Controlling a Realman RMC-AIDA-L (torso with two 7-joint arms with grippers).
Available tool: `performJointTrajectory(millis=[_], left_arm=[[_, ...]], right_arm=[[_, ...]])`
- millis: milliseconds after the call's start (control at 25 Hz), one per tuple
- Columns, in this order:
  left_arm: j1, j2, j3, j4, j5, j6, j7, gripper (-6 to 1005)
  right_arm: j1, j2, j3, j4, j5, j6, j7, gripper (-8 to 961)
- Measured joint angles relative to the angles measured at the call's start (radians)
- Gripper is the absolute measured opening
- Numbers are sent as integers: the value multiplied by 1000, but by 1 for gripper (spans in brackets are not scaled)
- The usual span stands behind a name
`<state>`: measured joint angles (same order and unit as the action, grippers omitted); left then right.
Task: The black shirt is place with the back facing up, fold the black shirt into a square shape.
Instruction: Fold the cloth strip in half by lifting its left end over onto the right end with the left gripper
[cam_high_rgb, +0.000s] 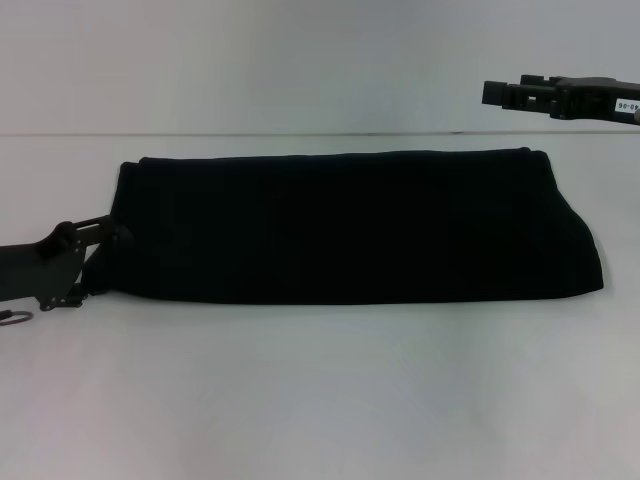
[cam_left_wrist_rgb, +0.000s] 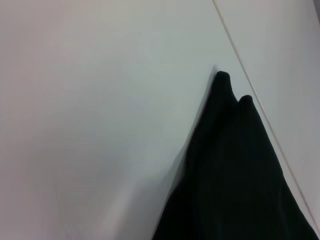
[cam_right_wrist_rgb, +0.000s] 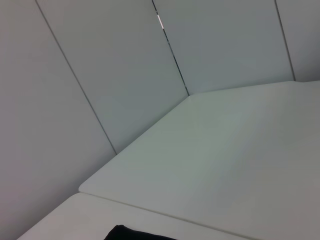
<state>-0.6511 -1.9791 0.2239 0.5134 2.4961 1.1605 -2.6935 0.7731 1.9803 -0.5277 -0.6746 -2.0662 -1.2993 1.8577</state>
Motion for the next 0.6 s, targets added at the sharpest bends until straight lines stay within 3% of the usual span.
performJointTrajectory(millis=[560,600], left_arm=[[6,-1,37,14,18,-10,13,798],[6,-1,38,14,19,-10,13,746]], right_arm=[[0,0,0,0,0,-1,0,869],[0,0,0,0,0,-1,0,868]])
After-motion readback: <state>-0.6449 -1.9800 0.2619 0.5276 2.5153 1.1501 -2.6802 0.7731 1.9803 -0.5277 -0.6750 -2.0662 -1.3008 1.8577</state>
